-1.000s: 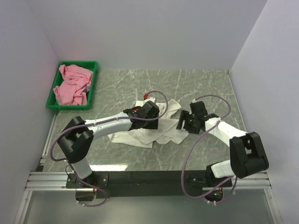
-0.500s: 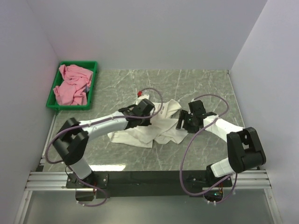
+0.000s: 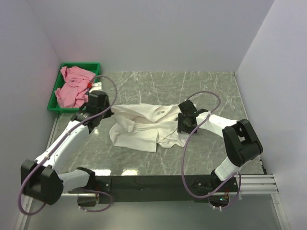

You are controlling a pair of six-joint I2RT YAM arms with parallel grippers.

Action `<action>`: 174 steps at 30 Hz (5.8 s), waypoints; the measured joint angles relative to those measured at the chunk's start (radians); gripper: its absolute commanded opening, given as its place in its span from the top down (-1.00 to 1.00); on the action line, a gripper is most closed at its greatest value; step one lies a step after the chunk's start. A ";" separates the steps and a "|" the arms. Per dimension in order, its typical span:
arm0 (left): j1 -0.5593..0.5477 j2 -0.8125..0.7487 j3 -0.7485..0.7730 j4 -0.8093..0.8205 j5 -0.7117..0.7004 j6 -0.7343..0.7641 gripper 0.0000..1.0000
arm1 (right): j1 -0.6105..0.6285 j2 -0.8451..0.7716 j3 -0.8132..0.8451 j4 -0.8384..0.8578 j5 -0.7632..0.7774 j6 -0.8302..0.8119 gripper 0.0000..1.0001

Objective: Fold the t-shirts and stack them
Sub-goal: Flatten the tshirt out

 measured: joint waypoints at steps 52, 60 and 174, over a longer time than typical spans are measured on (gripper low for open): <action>0.349 -0.046 -0.214 0.080 0.320 0.013 0.99 | -0.009 -0.111 -0.082 -0.221 -0.068 0.085 -0.37; 0.378 -0.047 -0.214 0.086 0.330 -0.008 0.99 | 0.021 -0.034 -0.015 -0.244 -0.044 0.097 1.00; -0.031 0.793 0.817 0.013 -0.082 0.432 0.99 | -0.378 -0.109 -0.118 0.094 -0.221 0.087 -0.28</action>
